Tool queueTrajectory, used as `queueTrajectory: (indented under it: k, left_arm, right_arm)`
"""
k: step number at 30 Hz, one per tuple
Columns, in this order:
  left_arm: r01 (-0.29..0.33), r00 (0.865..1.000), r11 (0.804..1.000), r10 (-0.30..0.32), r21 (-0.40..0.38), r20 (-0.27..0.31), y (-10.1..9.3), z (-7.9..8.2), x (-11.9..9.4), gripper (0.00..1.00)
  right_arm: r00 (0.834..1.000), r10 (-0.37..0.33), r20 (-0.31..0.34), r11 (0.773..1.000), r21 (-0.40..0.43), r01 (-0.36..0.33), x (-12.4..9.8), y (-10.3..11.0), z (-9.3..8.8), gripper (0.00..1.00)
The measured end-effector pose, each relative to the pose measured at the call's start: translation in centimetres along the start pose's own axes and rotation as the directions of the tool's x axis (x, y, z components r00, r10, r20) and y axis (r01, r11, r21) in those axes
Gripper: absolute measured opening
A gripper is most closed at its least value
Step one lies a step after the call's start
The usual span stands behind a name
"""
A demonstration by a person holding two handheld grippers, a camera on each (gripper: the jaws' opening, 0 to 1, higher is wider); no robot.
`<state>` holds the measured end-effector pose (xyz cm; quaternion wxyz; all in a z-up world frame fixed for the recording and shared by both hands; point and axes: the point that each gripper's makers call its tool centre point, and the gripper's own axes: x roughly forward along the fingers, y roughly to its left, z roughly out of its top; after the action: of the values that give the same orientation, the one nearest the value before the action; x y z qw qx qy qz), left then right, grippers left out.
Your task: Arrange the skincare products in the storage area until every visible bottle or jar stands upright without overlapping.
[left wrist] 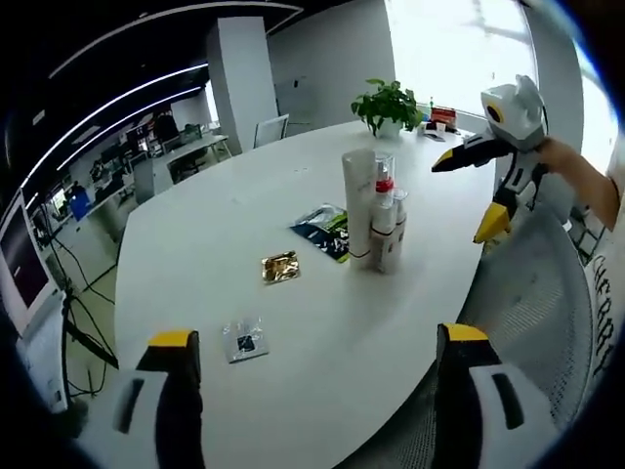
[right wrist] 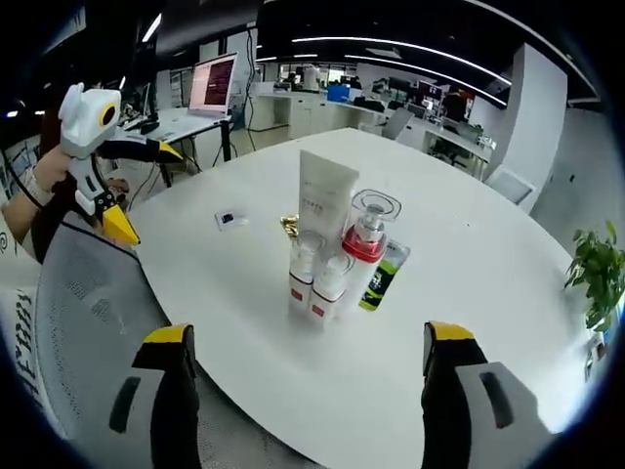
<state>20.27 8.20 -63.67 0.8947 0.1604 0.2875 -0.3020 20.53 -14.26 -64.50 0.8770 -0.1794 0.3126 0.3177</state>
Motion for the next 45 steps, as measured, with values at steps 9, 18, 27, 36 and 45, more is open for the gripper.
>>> queueTrajectory:
  k: [9, 18, 27, 36, 45]
  left_arm:
    - [0.008, 1.0, 1.0, -0.007, 0.026, -0.01, 0.8, 1.0, 1.6, 0.9]
    - [0.041, 0.999, 0.996, -0.041, 0.083, 0.003, 1.0, 2.5, 3.9, 0.73]
    - [0.056, 0.998, 0.995, -0.059, 0.082, 0.034, 2.1, 3.9, 6.7, 0.55]
    - [0.12, 0.992, 0.992, -0.121, 0.043, 0.041, 2.1, 4.3, 10.8, 0.46]
    - [0.181, 0.982, 0.983, -0.182, 0.033, 0.052, 1.7, 5.1, 14.0, 0.32]
  right_arm:
    - [1.0, 0.014, -0.019, 1.0, 0.01, -0.014, 0.7, -1.4, -0.3, 0.93]
    - [0.999, 0.031, -0.042, 0.999, -0.02, -0.032, 1.6, -3.0, -0.5, 0.82]
    - [0.994, 0.086, -0.062, 0.996, -0.027, -0.087, 2.8, -4.3, -0.9, 0.63]
    - [0.994, 0.089, -0.064, 0.996, 0.003, -0.089, 4.6, -7.3, -1.2, 0.44]
    - [0.992, 0.12, -0.044, 0.992, 0.053, -0.118, 6.0, -8.6, -0.9, 0.34]
